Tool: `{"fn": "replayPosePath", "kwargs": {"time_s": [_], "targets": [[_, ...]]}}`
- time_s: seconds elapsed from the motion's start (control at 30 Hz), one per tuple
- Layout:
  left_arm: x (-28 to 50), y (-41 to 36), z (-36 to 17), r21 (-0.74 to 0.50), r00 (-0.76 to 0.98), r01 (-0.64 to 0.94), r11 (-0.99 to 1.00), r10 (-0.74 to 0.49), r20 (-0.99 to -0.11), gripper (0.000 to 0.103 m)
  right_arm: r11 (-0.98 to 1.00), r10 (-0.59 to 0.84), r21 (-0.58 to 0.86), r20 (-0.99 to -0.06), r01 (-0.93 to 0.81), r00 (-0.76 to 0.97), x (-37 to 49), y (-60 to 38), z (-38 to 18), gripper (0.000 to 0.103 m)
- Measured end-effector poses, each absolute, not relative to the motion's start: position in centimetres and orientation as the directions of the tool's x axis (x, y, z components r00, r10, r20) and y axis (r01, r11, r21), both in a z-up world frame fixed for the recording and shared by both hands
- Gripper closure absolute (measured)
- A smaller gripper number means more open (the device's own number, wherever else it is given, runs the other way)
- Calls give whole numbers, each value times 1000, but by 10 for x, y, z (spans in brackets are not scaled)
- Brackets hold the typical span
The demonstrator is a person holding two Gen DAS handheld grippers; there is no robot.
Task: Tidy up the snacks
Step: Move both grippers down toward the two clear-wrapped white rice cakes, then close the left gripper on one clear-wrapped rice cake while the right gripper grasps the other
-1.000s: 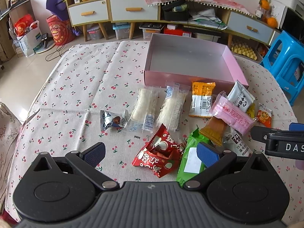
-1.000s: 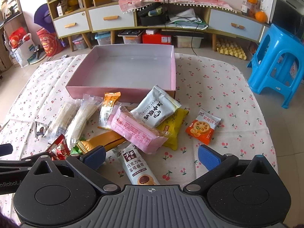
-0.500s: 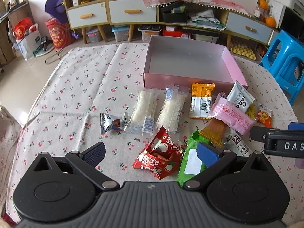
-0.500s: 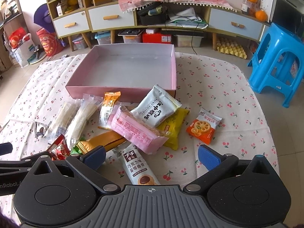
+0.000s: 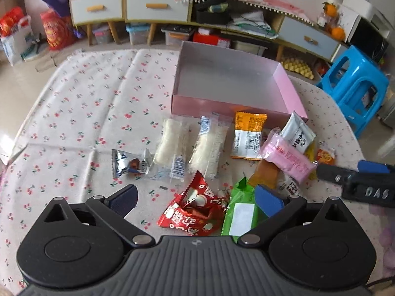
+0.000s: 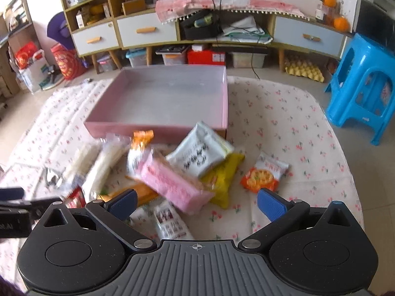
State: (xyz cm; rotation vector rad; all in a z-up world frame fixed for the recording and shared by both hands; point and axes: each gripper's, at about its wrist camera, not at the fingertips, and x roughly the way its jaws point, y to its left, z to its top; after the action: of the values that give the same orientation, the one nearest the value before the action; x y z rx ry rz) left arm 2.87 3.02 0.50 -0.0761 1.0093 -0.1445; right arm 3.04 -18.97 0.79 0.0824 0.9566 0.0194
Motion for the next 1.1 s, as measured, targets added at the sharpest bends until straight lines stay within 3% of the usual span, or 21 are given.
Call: {"fn": "replayPosePath", "kwargs": {"time_s": [0.13, 0.23, 0.37, 0.43, 0.53, 0.77, 0.9, 1.1], "targets": [[47, 33, 7, -160, 510, 72, 984, -174, -842, 5, 995, 52, 95, -805, 42, 592, 51, -199, 18, 0], [63, 36, 4, -228, 503, 70, 971, -232, -833, 12, 974, 91, 192, -814, 119, 574, 71, -217, 8, 1], [83, 41, -8, -260, 486, 80, 962, -265, -833, 26, 923, 206, 345, -820, 173, 534, 81, -232, -21, 7], [92, 45, -12, -273, 482, 83, 958, -278, -831, 27, 886, 300, 434, -802, 160, 517, 87, -232, -28, 10], [99, 50, -18, -259, 487, 97, 961, -273, -830, 35, 878, 351, 468, -770, 97, 533, 95, -224, -26, 14], [101, 59, -36, -256, 447, 108, 961, -277, -850, 55, 821, 497, 572, -715, 2, 491, 114, -199, -21, 47], [100, 64, -45, -267, 444, 97, 959, -282, -851, 62, 815, 529, 579, -734, -14, 425, 124, -171, -27, 57], [98, 66, -42, -237, 458, 105, 966, -259, -851, 70, 856, 478, 516, -788, -7, 388, 132, -138, -47, 64]]}}
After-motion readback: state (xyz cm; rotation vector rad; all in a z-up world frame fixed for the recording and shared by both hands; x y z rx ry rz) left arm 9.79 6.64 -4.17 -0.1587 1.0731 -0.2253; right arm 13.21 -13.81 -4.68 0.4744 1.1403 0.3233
